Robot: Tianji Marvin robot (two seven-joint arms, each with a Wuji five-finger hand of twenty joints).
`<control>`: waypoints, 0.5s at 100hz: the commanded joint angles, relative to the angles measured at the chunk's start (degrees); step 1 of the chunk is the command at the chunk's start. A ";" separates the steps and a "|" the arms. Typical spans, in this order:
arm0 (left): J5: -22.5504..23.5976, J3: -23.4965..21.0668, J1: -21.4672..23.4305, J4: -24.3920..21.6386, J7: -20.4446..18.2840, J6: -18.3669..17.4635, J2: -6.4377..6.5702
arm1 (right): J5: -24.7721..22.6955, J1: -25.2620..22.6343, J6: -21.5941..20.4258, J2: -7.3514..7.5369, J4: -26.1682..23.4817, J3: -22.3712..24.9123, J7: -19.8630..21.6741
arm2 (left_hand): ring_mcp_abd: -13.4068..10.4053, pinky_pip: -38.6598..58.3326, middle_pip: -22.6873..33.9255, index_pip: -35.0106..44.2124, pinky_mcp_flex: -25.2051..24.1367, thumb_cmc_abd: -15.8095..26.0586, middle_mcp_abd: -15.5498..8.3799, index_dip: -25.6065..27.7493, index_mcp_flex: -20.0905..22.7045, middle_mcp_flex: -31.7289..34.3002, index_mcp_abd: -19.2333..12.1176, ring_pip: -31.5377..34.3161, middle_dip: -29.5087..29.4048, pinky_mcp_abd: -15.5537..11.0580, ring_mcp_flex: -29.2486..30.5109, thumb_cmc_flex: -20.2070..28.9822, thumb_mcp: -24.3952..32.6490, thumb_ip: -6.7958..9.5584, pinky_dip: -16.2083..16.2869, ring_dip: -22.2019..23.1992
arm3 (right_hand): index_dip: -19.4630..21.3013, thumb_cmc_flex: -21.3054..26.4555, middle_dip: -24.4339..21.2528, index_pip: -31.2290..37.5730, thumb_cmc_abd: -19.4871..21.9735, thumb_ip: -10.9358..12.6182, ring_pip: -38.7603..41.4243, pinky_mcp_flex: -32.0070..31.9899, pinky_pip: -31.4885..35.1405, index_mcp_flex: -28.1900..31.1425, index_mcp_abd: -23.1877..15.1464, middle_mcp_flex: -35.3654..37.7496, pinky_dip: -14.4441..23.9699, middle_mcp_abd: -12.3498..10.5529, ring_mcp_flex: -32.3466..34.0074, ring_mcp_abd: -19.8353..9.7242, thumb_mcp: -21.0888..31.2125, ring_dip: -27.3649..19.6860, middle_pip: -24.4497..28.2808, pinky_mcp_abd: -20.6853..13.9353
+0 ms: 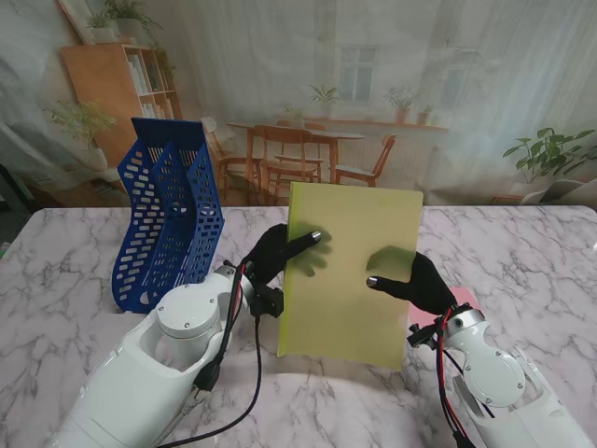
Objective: Open the sliding file folder, put the receipt in and insert it into the document holder
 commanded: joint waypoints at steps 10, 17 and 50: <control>-0.46 1.05 -0.66 1.19 -1.00 0.51 -0.84 | 1.11 -0.42 1.40 0.35 -0.81 -0.26 0.84 | 3.25 3.32 0.16 1.01 1.49 1.69 -0.12 0.41 2.68 1.55 -2.84 1.56 0.64 -2.34 1.72 4.10 4.28 0.23 1.23 0.34 | -5.50 -1.89 -0.98 -7.46 0.24 2.17 4.46 3.34 5.36 1.54 1.98 4.39 -0.26 -0.20 5.44 -1.12 3.83 2.06 -0.94 1.72; -0.53 1.24 -0.90 1.60 -0.94 0.58 -0.94 | 2.00 -0.25 1.87 0.29 -0.84 -0.42 1.07 | 3.21 3.27 0.04 0.83 1.44 1.65 -0.03 0.27 2.67 1.45 -2.73 1.50 0.59 -2.25 1.65 4.10 4.34 0.25 1.22 0.33 | -12.76 1.84 -0.46 -0.23 0.84 -2.60 8.65 7.11 10.10 4.05 1.62 12.29 0.01 -1.35 11.21 -1.61 7.05 3.60 1.81 0.89; 0.66 0.60 -0.96 1.77 -1.07 0.78 -0.72 | 1.20 0.34 1.01 -0.85 -0.22 -1.02 -3.92 | 3.35 0.98 -1.62 -8.59 -0.60 -0.40 0.40 -4.70 -2.32 -0.95 -0.38 -0.40 -0.16 -1.62 -0.50 1.37 -7.60 2.94 0.91 0.23 | -15.27 16.01 4.30 14.51 3.01 -2.27 22.85 18.38 22.79 9.68 -2.68 27.16 1.88 -3.01 24.85 -3.18 11.06 9.12 9.16 -8.46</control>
